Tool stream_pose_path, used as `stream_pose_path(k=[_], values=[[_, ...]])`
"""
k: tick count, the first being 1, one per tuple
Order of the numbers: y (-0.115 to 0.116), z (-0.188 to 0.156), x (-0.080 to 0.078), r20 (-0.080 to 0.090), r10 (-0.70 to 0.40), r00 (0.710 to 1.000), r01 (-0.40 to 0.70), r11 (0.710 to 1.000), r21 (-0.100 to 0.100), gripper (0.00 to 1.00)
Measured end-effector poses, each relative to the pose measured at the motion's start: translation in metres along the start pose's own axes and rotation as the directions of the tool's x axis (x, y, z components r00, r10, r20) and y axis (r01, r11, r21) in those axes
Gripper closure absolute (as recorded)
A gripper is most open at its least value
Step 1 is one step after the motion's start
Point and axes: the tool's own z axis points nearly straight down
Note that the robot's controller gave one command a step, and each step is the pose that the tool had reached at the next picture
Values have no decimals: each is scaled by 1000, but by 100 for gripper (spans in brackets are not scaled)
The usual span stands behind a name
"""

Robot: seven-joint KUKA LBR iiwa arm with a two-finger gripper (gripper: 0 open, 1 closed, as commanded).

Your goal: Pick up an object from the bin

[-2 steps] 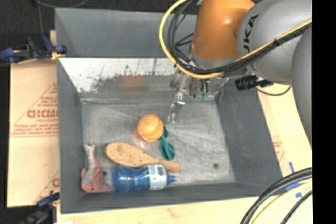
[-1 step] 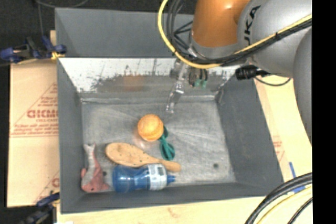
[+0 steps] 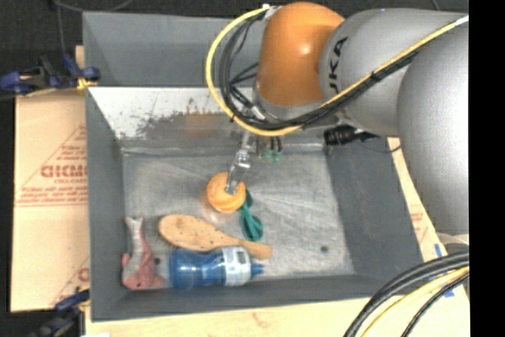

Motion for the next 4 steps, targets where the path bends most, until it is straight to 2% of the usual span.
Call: stream_pose_path(k=[1,2,3,4], values=[[-8,27,62,-8,-2,1000,2,1000,1,0],[-48,99,-25,3,19,1000,-19,1000,-2,100],[-48,99,-25,3,18,1000,-18,1000,-2,100],[-44,-30,-24,-7,53,999,-53,999,1,100]])
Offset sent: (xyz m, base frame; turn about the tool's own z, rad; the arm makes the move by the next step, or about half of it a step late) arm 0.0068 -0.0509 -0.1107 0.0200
